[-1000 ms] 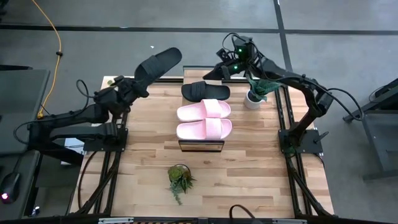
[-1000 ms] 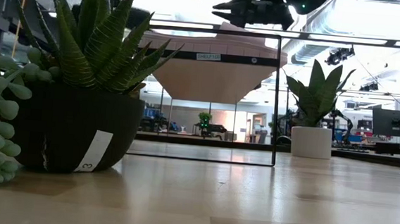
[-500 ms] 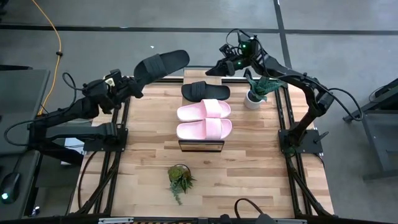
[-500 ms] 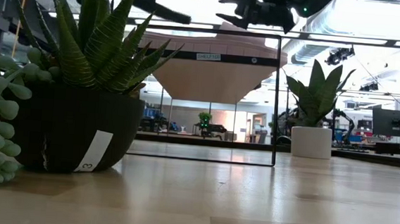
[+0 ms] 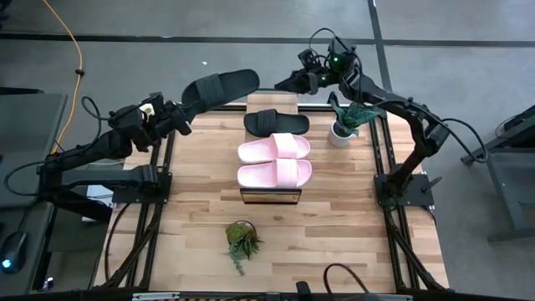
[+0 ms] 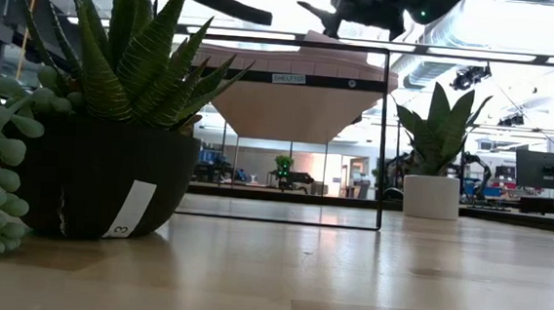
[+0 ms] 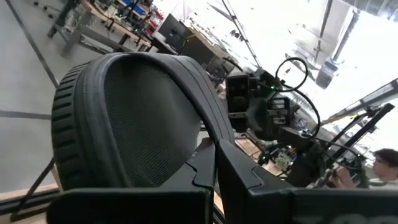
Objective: Pick and place slides into the shelf
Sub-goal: Put the black slide on the shelf
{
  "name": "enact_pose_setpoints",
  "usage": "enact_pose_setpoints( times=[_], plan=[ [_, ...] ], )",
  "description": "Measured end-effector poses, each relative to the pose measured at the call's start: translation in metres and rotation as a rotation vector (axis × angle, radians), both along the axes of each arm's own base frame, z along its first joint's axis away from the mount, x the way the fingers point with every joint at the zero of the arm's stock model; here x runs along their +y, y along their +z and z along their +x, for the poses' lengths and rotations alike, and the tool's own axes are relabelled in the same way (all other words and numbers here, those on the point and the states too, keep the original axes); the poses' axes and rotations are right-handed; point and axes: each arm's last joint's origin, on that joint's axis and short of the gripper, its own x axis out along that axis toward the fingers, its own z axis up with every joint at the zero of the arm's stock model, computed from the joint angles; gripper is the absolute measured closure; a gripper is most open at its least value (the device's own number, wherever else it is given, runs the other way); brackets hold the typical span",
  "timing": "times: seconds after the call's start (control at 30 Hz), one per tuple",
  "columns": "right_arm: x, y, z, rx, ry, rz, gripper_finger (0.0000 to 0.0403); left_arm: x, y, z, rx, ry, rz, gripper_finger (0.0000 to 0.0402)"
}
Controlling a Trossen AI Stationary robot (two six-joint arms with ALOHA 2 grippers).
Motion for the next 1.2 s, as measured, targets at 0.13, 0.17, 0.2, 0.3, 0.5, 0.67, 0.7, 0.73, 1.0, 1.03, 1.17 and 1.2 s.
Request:
enact_pose_setpoints(
  times=[0.13, 0.17, 0.2, 0.3, 0.5, 0.67, 0.7, 0.73, 1.0, 1.03, 1.17, 1.2],
  plan=[
    [-0.008, 0.000, -0.006, 0.005, -0.032, 0.024, 0.0269, 0.006, 0.000, -0.001, 0.009, -0.006, 0.014, 0.0401],
    [-0.010, 0.000, -0.007, 0.007, -0.040, 0.026, 0.0269, 0.009, 0.000, -0.001, 0.011, -0.011, 0.015, 0.0401],
    [-0.011, 0.000, -0.008, 0.008, -0.049, 0.028, 0.0269, 0.013, 0.000, -0.001, 0.009, -0.015, 0.019, 0.0401],
    [-0.015, 0.000, -0.011, 0.008, -0.072, 0.029, 0.0269, 0.025, 0.000, -0.002, 0.007, -0.029, 0.029, 0.0401],
    [-0.024, -0.001, -0.017, 0.013, -0.172, 0.034, 0.0269, 0.056, -0.001, -0.003, -0.027, -0.109, 0.030, 0.0401],
    [-0.031, 0.001, -0.025, 0.012, -0.228, 0.040, 0.0269, 0.083, -0.006, -0.002, -0.036, -0.171, 0.021, 0.0401],
    [-0.032, 0.000, -0.027, 0.022, -0.233, 0.048, 0.0269, 0.088, -0.008, -0.002, -0.037, -0.182, 0.013, 0.0401],
    [-0.033, 0.000, -0.028, 0.030, -0.238, 0.051, 0.0269, 0.093, -0.010, -0.002, -0.035, -0.191, 0.007, 0.0401],
    [-0.029, -0.001, -0.039, 0.108, -0.282, 0.046, 0.0269, 0.127, -0.022, -0.005, -0.035, -0.225, -0.007, 0.0401],
    [-0.028, -0.001, -0.040, 0.118, -0.287, 0.042, 0.0269, 0.130, -0.023, -0.005, -0.037, -0.226, -0.004, 0.0401],
    [-0.027, -0.003, -0.041, 0.141, -0.299, 0.042, 0.0269, 0.142, -0.027, -0.008, -0.043, -0.236, -0.003, 0.0401],
    [-0.027, -0.003, -0.042, 0.145, -0.299, 0.046, 0.0269, 0.145, -0.028, -0.009, -0.043, -0.243, -0.010, 0.0401]
  ],
)
